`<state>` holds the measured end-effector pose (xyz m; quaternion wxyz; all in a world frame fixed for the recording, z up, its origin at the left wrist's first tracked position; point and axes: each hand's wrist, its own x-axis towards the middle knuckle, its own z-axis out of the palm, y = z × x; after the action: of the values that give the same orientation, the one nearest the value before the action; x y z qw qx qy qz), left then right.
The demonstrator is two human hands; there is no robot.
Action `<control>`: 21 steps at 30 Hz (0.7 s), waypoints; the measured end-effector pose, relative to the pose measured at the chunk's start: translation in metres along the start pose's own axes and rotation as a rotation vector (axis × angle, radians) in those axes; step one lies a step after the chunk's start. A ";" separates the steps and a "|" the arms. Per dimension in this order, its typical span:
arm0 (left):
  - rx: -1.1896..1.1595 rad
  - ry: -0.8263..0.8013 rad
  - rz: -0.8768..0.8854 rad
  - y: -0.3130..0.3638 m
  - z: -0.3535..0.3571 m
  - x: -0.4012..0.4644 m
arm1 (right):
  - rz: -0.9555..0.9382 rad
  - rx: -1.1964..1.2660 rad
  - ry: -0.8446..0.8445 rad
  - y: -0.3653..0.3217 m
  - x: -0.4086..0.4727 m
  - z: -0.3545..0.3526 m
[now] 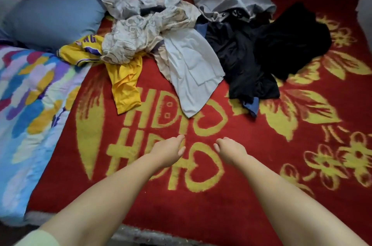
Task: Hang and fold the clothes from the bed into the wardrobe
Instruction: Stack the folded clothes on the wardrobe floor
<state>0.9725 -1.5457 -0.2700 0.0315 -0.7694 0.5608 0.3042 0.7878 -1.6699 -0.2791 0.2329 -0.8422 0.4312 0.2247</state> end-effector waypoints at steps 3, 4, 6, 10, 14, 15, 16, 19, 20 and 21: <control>0.018 0.012 -0.014 -0.007 0.012 0.053 | 0.022 0.076 0.018 0.003 0.055 0.022; 0.043 0.043 -0.010 -0.009 0.015 0.070 | 0.038 0.105 0.063 0.003 0.072 0.029; 0.087 0.106 0.005 -0.015 0.022 0.108 | 0.081 0.160 0.158 0.000 0.108 0.047; 0.168 0.198 0.098 -0.031 0.031 0.173 | 0.144 0.149 0.231 -0.008 0.158 0.088; 0.285 0.158 0.133 -0.048 0.041 0.214 | 0.175 0.050 0.352 -0.011 0.169 0.120; 0.305 0.137 0.141 -0.053 0.044 0.222 | 0.188 0.034 0.384 -0.012 0.171 0.125; 0.314 0.132 0.159 -0.056 0.047 0.228 | 0.200 0.028 0.419 -0.012 0.173 0.128; 0.224 0.227 0.276 -0.061 0.047 0.241 | 0.209 0.025 0.479 -0.014 0.179 0.130; 0.159 0.269 0.297 -0.059 0.042 0.245 | 0.209 0.022 0.472 -0.014 0.179 0.130; 0.088 0.308 0.283 -0.056 0.035 0.249 | 0.208 0.018 0.459 -0.014 0.178 0.130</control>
<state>1.0535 -1.7214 -0.4401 -0.0641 -0.7183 0.6740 0.1599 0.8706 -1.6971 -0.4826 0.1124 -0.8202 0.5590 0.0465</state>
